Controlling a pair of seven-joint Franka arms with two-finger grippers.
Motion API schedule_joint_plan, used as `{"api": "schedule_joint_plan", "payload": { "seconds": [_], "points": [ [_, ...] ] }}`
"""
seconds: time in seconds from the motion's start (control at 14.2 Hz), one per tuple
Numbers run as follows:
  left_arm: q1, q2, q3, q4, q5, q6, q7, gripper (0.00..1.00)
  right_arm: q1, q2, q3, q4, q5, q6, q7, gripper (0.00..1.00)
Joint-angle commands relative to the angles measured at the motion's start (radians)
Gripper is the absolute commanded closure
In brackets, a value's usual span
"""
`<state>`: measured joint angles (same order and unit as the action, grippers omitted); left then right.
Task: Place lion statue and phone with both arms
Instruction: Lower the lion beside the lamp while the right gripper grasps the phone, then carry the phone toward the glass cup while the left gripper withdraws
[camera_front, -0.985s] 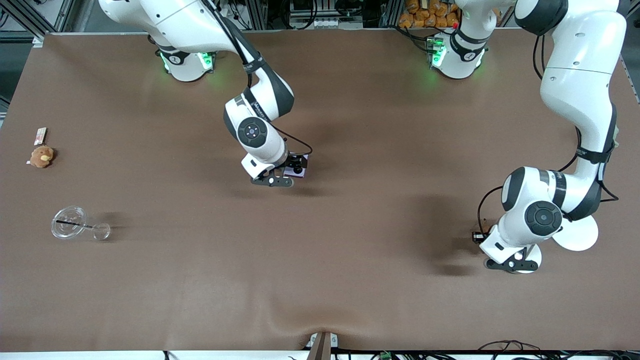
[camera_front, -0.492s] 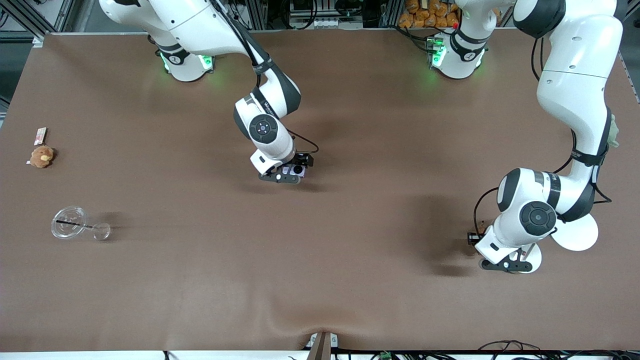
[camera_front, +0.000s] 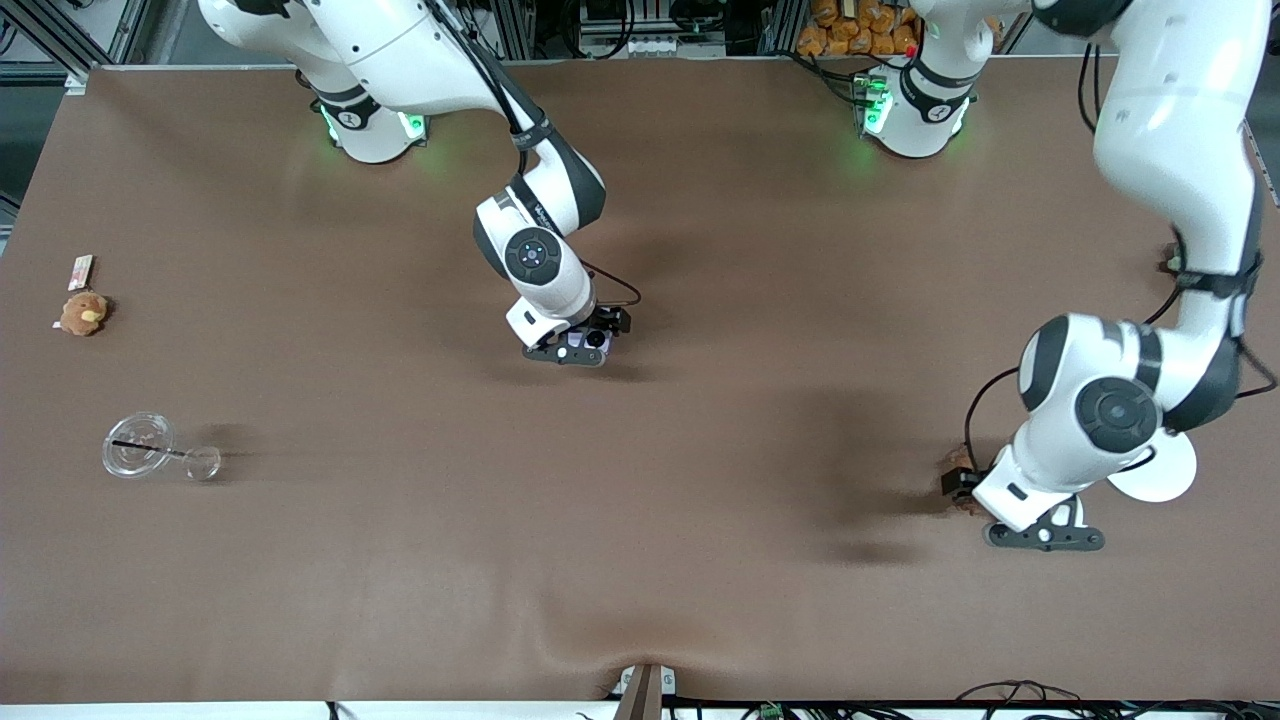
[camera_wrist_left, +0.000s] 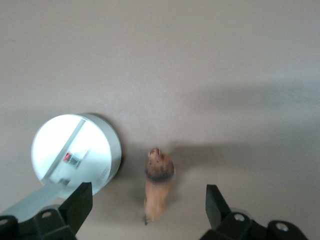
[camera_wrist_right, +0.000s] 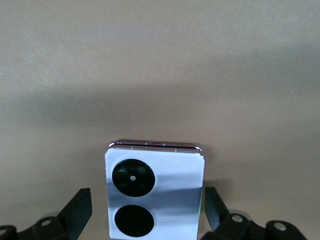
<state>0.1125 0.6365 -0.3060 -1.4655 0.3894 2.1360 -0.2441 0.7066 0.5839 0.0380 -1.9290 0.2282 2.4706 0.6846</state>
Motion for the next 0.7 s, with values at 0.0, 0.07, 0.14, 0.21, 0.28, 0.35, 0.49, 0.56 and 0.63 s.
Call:
{"api": "schedule_joint_plan", "payload": {
  "seconds": [0.0, 0.07, 0.14, 0.21, 0.28, 0.35, 0.49, 0.56, 0.63],
  "points": [
    [0.013, -0.133, -0.044, -0.030, 0.006, -0.128, 0.006, 0.00, 0.022, 0.007, -0.012, -0.007, 0.010, 0.019, 0.016, 0.00],
    [0.016, -0.167, -0.048, -0.030, -0.015, -0.175, 0.014, 0.00, 0.022, 0.008, -0.013, -0.007, 0.005, 0.019, 0.016, 0.00],
    [0.016, -0.199, -0.048, -0.030, -0.050, -0.209, 0.016, 0.00, 0.022, 0.010, -0.013, -0.007, 0.003, 0.021, 0.016, 0.00],
    [0.012, -0.225, -0.042, -0.032, -0.073, -0.231, 0.014, 0.00, 0.022, 0.017, -0.015, -0.007, 0.000, 0.021, 0.016, 0.00],
    [0.003, -0.265, -0.033, -0.032, -0.092, -0.270, 0.014, 0.00, 0.022, 0.017, -0.015, -0.007, -0.001, 0.019, 0.015, 0.12],
    [-0.002, -0.299, -0.024, -0.032, -0.124, -0.310, 0.016, 0.00, 0.022, 0.019, -0.015, -0.007, -0.003, 0.018, 0.015, 0.28],
    [-0.033, -0.394, 0.051, -0.044, -0.238, -0.381, 0.023, 0.00, 0.024, 0.017, -0.015, -0.007, -0.003, 0.016, 0.012, 0.66],
    [-0.051, -0.435, 0.086, -0.056, -0.282, -0.422, 0.037, 0.00, 0.022, 0.016, -0.017, -0.005, -0.004, 0.010, 0.007, 0.87],
    [-0.066, -0.481, 0.123, -0.076, -0.302, -0.451, 0.057, 0.00, 0.020, 0.008, -0.017, -0.004, -0.004, 0.004, 0.009, 1.00]
  ]
}}
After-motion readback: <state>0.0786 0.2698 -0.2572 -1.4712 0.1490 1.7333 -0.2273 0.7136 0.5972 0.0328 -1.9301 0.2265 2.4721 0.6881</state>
